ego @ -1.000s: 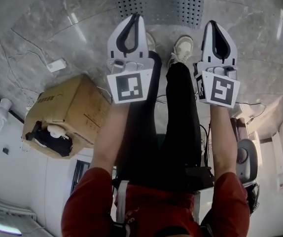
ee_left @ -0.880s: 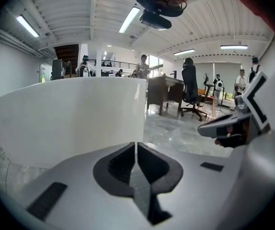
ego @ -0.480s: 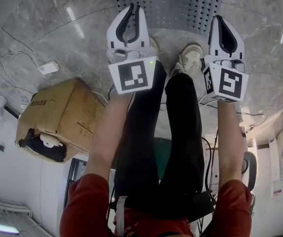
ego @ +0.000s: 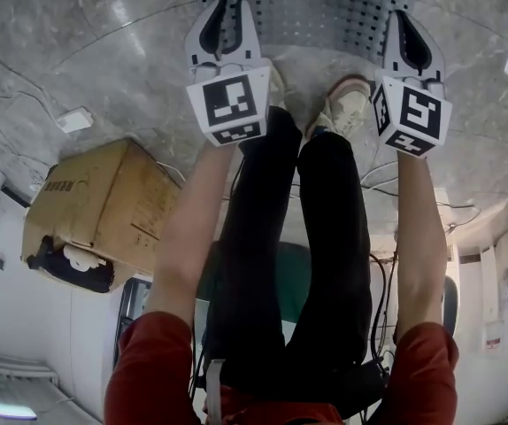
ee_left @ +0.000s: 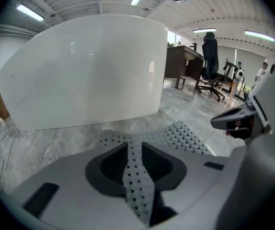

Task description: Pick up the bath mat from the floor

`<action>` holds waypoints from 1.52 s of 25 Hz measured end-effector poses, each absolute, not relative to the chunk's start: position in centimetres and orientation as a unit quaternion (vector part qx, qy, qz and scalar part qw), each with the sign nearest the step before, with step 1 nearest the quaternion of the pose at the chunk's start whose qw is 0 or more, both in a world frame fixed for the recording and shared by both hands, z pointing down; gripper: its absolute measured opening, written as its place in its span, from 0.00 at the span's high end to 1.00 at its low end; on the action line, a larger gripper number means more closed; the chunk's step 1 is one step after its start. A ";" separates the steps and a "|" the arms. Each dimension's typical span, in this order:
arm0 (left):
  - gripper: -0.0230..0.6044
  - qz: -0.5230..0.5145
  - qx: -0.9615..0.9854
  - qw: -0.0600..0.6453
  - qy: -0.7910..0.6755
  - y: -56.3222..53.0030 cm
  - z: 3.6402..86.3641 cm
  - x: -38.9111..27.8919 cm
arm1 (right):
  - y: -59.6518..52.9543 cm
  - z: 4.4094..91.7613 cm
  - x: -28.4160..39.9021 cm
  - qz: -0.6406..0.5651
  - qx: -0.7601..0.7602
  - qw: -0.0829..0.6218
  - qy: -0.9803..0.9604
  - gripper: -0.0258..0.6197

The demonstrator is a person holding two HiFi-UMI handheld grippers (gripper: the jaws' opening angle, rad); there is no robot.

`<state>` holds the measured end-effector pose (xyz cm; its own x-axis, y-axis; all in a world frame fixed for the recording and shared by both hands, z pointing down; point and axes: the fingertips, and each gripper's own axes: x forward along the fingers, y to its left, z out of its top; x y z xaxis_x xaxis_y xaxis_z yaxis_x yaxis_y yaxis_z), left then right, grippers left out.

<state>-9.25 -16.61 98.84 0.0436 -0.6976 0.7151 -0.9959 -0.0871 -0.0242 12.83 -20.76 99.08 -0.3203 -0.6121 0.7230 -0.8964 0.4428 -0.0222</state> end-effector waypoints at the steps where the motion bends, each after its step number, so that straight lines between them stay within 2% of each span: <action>1: 0.82 0.295 0.670 0.265 -0.627 -16.4 99.7 -9.6 | -20.6 99.8 13.0 0.219 0.482 0.335 -0.779 0.94; 3: 0.71 0.300 0.657 0.284 -0.631 -16.1 101.3 -10.3 | -20.4 101.1 13.5 0.227 0.483 0.346 -0.772 0.94; 5: 0.69 0.309 0.646 0.295 -0.632 -15.7 102.7 -11.0 | -20.3 102.4 14.0 0.240 0.480 0.357 -0.765 0.92; 8: 0.63 0.326 0.640 0.307 -0.625 -15.6 104.6 -11.9 | -20.3 104.3 14.7 0.277 0.480 0.364 -0.748 0.76; 17: 0.49 0.374 0.619 0.340 -0.600 -14.6 110.2 -14.0 | -20.1 110.9 17.5 0.342 0.481 0.415 -0.692 0.51; 25: 0.42 0.409 0.578 0.381 -0.594 -12.3 114.8 -15.9 | -19.3 115.2 20.6 0.368 0.489 0.448 -0.652 0.45; 38: 0.41 0.396 0.583 0.436 -0.560 -11.7 118.0 -17.2 | -19.7 118.3 20.6 0.373 0.444 0.469 -0.666 0.43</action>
<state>-17.17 -11.65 117.98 0.0596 -0.3079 0.9496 -0.9979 0.0066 0.0648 20.62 -19.72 118.32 -0.1658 -0.2419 0.9560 -0.9412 0.3281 -0.0802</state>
